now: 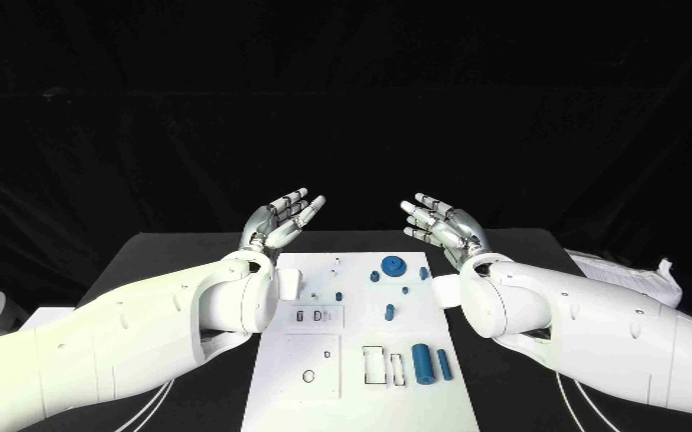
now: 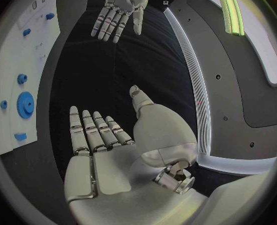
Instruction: Assemble the parts on the task board
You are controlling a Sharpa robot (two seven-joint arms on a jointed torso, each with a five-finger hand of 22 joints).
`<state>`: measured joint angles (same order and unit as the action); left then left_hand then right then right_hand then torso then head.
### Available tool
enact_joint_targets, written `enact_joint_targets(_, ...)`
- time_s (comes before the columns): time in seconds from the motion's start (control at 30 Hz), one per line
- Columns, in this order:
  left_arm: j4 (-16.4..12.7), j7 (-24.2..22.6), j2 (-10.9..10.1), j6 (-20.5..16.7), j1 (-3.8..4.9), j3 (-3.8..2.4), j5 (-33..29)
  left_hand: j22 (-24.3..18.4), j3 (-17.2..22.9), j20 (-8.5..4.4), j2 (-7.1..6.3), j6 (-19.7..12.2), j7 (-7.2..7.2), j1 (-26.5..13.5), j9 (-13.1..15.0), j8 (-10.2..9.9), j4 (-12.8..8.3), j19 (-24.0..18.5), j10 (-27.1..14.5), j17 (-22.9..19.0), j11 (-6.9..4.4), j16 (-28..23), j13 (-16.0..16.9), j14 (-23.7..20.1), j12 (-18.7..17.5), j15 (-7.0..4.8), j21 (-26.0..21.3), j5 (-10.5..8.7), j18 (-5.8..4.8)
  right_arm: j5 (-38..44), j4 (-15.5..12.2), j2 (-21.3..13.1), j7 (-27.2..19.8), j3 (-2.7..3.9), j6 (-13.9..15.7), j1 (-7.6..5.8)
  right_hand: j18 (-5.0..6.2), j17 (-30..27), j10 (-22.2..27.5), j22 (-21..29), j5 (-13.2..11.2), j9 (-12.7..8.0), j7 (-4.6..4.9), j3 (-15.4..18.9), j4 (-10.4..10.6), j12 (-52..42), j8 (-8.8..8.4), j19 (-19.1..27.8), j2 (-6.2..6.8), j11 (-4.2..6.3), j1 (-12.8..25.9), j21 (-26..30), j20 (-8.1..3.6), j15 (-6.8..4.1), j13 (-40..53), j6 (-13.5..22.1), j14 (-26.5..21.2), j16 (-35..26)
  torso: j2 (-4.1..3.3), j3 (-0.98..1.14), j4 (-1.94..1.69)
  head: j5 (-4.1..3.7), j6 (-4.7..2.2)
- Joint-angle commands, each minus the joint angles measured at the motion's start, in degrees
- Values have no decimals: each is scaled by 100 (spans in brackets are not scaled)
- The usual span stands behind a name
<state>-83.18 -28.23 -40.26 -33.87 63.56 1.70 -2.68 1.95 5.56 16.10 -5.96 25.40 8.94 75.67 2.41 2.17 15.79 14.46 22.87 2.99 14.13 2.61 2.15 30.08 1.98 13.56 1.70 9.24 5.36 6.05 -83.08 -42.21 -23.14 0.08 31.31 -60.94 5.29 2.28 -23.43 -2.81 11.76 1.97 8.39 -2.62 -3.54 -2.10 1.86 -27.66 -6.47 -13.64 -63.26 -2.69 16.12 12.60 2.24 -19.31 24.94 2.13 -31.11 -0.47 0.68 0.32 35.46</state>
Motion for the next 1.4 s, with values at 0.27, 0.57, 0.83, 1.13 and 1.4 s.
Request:
enact_joint_targets(0.27, 75, 81, -231, 721, 30, 1, -151, 334, -29, 50, 141, 1339, 724, 494, 111, 215, -22, 2286, 1570, 189, -13, 405, 119, 1657, 198, -129, 688, 4, 299, 2074, 353, -97, 497, 30, -776, -76, 525, 179, -2961, -255, 33, 202, 548, -118, -623, -435, 343, -2378, 80, 225, -972, -701, -86, -335, 169, -2545, 3129, 523, -125, 12, 12, -16, 14)
enact_joint_targets(0.57, -265, 169, -625, 1335, 60, 1, -33, 448, -458, -165, 337, 2795, 456, 382, 171, 473, -166, 3639, 3402, 392, -361, 916, 225, 3020, 691, -558, 1168, -156, 521, 3478, 364, -179, 677, 84, -564, -204, 538, 164, -3763, -216, -23, 185, 358, -255, -883, -397, 295, -3169, 149, 478, -1096, -920, -399, -654, 136, -3507, 4107, 574, -338, 39, 19, 29, -34)
enact_joint_targets(0.83, -763, 534, -960, 1356, 137, -25, 148, 477, -713, -440, 462, 3262, 251, 478, 172, 562, -314, 4334, 4083, 644, -615, 1086, 286, 3829, 818, -848, 1383, -202, 528, 5324, 361, -231, 1045, 134, -696, -432, 533, 239, -4403, -270, 37, 194, 272, -502, -1119, -347, 254, -3929, 199, 663, -1099, -1216, -741, -951, 144, -3874, 4993, 702, -640, 78, -26, 50, -104)
enact_joint_targets(1.13, -1489, 631, -1250, 1449, 188, -87, 116, 451, -761, -474, 506, 3325, 228, 562, 155, 520, -392, 4432, 4164, 699, -639, 1029, 262, 3933, 735, -878, 1375, -198, 525, 7766, 331, -197, 2172, 184, -1173, -641, 527, 524, -5028, -475, -35, 202, 48, -566, -1236, -319, 255, -4594, 417, 918, -996, -1691, -1036, -1234, 172, -4258, 5843, 962, -949, 61, -142, -76, -143)
enact_joint_targets(1.4, -1858, 651, -1426, 1429, 250, -102, -55, 433, -789, -478, 527, 3307, 242, 584, 142, 470, -423, 4458, 4147, 726, -626, 991, 238, 3961, 663, -876, 1361, -194, 521, 8846, 178, -150, 2734, 193, -1727, -801, 510, 985, -4823, -682, -103, 184, -37, -584, -1163, -135, 178, -4989, 566, 962, -824, -2099, -1179, -1338, 140, -4284, 6170, 1536, -1139, 65, -182, -151, -185)
